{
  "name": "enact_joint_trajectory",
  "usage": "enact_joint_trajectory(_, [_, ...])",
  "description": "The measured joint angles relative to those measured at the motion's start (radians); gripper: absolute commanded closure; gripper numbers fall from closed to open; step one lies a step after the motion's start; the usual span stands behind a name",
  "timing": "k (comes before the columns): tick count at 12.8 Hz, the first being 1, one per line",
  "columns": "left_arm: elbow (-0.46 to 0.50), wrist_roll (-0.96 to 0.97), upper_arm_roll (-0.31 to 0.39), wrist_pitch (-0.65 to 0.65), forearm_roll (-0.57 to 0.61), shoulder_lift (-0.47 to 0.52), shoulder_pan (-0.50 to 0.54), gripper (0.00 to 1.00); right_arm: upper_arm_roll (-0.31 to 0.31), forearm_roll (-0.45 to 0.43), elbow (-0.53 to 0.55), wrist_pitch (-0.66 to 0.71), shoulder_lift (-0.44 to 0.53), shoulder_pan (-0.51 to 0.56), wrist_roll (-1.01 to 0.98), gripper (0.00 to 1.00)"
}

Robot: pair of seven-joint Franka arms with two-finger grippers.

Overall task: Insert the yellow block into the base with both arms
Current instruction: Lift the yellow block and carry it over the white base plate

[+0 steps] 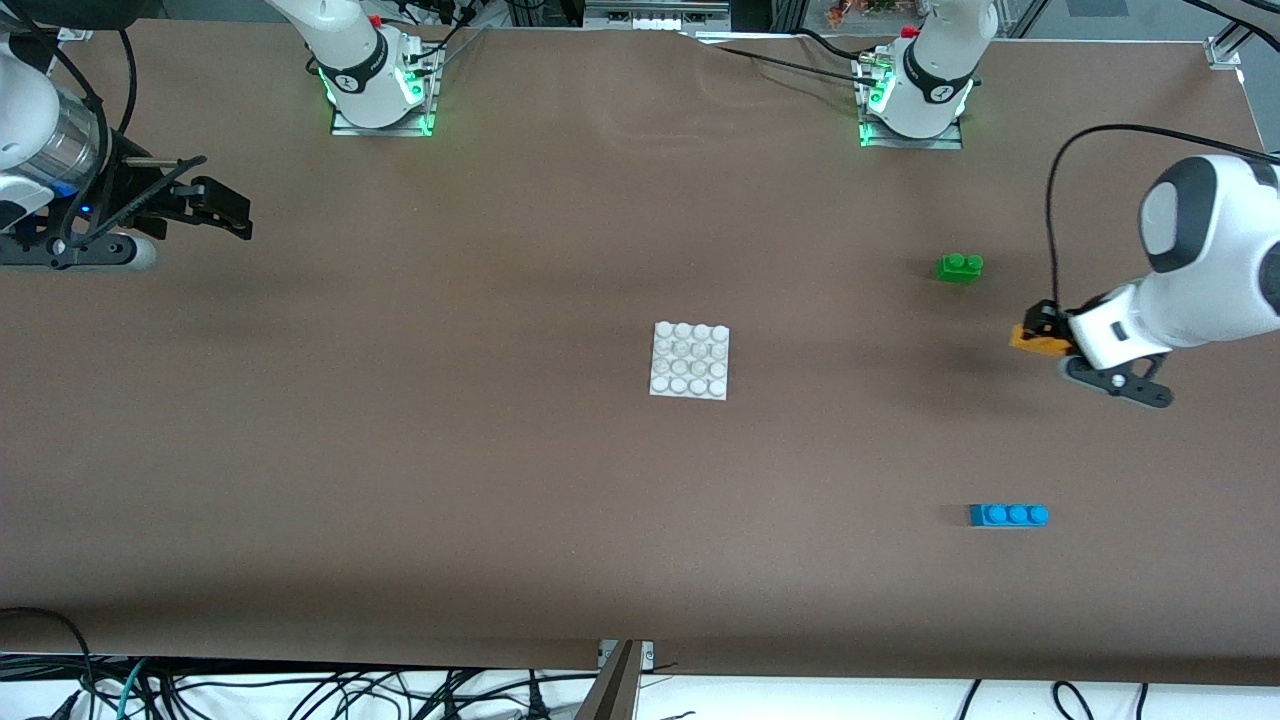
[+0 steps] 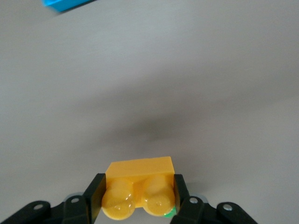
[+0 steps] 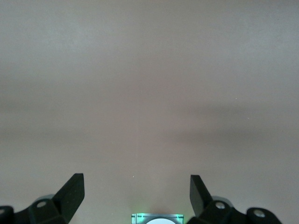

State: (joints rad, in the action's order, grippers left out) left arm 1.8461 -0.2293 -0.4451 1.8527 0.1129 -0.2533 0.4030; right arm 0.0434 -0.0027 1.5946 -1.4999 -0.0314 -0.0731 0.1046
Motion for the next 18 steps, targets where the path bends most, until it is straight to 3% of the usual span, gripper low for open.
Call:
enact_joint_trajectory(3, [-0.021,0.227,-0.184,-0.03,0.0,-0.001,-0.006,0.77,0.0,0.0,0.0,0.0,0.0,0.0,0.0,0.0])
enact_joint_trajectory(6, [-0.021,0.414,-0.283,-0.027,-0.021,-0.008,-0.017,0.77,0.0,0.0,0.0,0.0,0.0,0.0,0.0,0.0])
enact_joint_trajectory(10, [-0.022,0.578,-0.297,0.04,-0.048,-0.042,-0.101,0.77,0.0,0.0,0.0,0.0,0.0,0.0,0.0,0.0])
enact_joint_trajectory(14, [-0.023,0.804,-0.3,0.178,-0.048,-0.103,-0.263,0.77,0.0,0.0,0.001,0.0,0.0,0.0,0.0,0.0])
enact_joint_trajectory(18, [-0.021,0.852,-0.286,0.363,-0.03,-0.213,-0.38,0.77,0.0,0.0,0.001,0.0,0.0,0.0,0.0,0.0])
